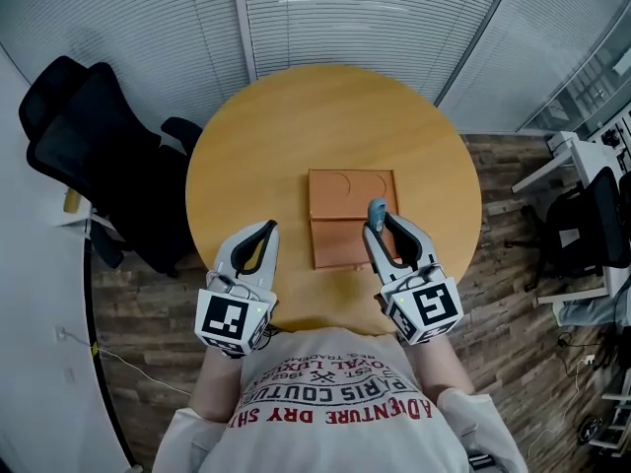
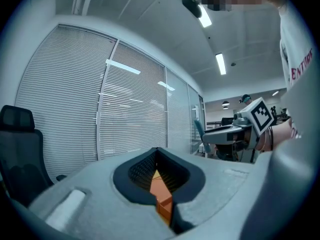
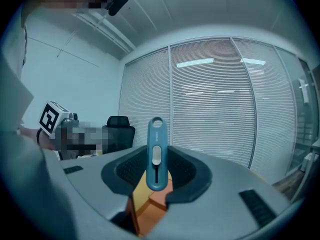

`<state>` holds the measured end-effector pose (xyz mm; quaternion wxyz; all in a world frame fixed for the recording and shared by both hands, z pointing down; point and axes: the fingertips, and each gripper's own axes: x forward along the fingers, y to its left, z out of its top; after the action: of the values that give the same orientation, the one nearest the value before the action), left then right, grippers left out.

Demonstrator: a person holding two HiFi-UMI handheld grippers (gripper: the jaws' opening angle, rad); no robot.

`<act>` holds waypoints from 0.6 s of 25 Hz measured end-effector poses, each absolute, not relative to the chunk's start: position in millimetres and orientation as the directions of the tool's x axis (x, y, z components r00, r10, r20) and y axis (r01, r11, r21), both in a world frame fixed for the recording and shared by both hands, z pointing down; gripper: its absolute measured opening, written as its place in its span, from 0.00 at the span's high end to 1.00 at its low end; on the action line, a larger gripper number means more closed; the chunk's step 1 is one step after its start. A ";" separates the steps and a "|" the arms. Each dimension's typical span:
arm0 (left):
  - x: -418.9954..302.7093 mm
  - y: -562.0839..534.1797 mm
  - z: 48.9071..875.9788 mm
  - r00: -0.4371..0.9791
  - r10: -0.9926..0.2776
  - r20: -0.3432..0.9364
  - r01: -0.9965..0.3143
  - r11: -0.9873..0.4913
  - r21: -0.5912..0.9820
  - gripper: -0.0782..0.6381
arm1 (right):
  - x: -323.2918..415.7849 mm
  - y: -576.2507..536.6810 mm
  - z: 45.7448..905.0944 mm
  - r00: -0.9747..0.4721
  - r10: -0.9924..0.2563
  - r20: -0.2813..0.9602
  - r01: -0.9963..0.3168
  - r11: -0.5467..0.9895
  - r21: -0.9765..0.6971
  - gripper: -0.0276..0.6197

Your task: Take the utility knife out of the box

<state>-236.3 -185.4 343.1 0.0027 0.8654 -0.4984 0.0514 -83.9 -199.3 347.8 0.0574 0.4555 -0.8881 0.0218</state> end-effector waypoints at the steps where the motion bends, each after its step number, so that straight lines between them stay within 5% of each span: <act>1: -236.4 -185.9 343.8 0.498 -0.862 0.092 -0.863 -0.503 -0.045 0.90 | -83.8 -199.4 348.8 -0.578 -0.806 0.125 -0.812 0.584 0.014 0.75; 15: -234.1 -190.5 349.7 0.504 -0.857 0.103 -0.860 -0.509 -0.027 0.90 | -77.6 -206.8 354.2 -0.563 -0.812 0.155 -0.820 0.572 0.018 0.75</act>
<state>-234.1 -190.5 349.7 0.0138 0.8671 -0.4952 0.0517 -77.6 -206.8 354.2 0.0733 0.4618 -0.8835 0.0279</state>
